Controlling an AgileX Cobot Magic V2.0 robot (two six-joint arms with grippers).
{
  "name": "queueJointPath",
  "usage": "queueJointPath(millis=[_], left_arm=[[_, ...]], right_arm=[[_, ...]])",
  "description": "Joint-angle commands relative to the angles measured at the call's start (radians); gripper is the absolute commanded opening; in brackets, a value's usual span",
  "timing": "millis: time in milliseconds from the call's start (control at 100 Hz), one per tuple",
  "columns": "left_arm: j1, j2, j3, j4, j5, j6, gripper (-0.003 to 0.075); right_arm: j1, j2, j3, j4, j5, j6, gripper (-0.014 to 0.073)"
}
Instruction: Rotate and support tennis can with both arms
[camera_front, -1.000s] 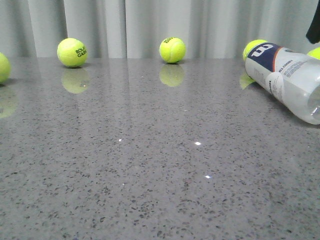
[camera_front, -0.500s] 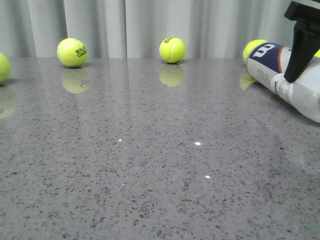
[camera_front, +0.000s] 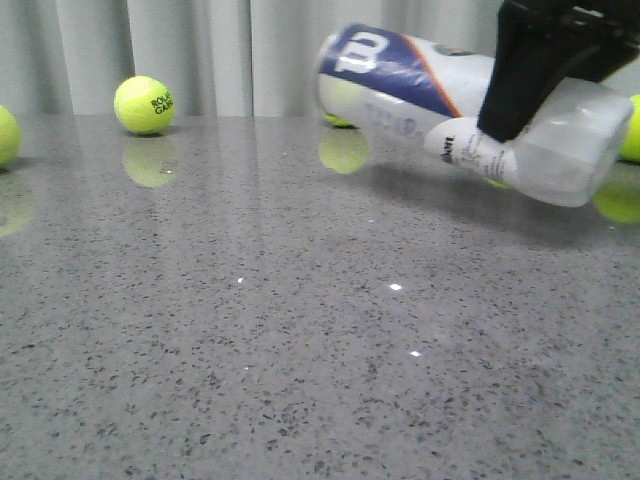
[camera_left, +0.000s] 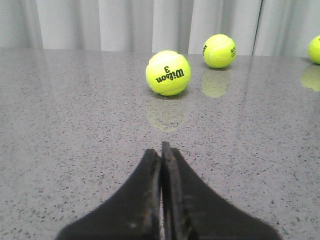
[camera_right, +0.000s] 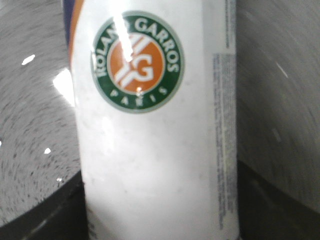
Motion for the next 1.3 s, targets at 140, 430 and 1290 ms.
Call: queueJointPath(millis=[140,430,1290], left_arm=[[0.002,-0.035,0.044,-0.001,-0.079,-0.006,-0.0018],[0.002,-0.035,0.044,-0.001,-0.079,-0.006,-0.0018],[0.002,-0.035,0.044,-0.001,-0.079,-0.006,-0.0018]], right_arm=[[0.107,-0.024,-0.035,0.020,-0.097,-0.600,0.0200],[0.109,0.034,-0.035,0.020,-0.058,-0.637,0.0200],[0.109,-0.003,-0.086,0.019,0.058,-0.634,0.0632]])
